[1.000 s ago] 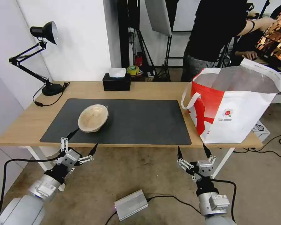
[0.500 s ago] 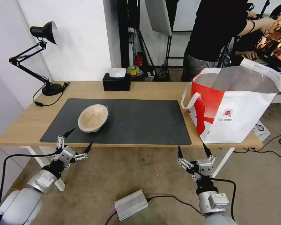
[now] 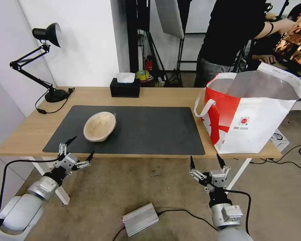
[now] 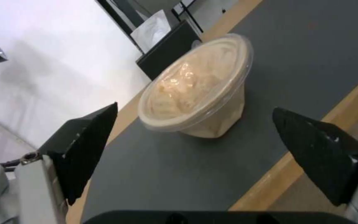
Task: Pick up the trash from the table and place it into the takeout bag.
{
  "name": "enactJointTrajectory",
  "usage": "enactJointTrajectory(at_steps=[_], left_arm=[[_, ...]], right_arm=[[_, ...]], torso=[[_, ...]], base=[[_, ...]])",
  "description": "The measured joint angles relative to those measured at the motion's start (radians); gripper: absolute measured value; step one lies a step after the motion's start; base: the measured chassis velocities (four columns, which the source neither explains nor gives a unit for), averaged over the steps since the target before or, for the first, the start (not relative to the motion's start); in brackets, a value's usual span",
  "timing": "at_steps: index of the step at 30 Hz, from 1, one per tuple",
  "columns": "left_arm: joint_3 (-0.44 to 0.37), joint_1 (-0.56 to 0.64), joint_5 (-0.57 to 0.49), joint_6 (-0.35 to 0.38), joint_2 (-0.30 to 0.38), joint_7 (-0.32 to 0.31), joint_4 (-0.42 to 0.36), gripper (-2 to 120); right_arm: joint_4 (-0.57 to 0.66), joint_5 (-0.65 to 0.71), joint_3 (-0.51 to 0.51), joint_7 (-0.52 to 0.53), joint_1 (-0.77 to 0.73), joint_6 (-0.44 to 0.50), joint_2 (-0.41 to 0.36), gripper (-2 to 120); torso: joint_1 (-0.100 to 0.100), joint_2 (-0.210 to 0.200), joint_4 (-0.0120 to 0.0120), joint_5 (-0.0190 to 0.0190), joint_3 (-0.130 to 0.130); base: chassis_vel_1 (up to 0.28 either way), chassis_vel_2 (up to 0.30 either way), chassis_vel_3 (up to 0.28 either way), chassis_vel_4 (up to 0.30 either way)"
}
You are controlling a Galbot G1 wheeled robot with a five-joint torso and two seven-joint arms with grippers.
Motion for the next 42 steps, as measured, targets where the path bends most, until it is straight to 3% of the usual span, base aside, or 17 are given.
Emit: enactJointTrajectory(at_steps=[24,42], left_arm=[[0.03,-0.071,-0.042,0.006,0.081,-0.003,0.037,100],[0.081,-0.116,-0.045,0.007,0.093,-0.003,0.062,100]], right_arm=[[0.001,-0.006,-0.01,-0.001,0.003,-0.004,0.012,100],[0.005,-0.011,-0.011,-0.002,0.0,-0.004,0.026,100]], torso=[[0.0,0.0,0.0,0.0,0.0],[0.0,0.0,0.0,0.0,0.0]], base=[[0.0,0.0,0.0,0.0],[0.0,0.0,0.0,0.0]])
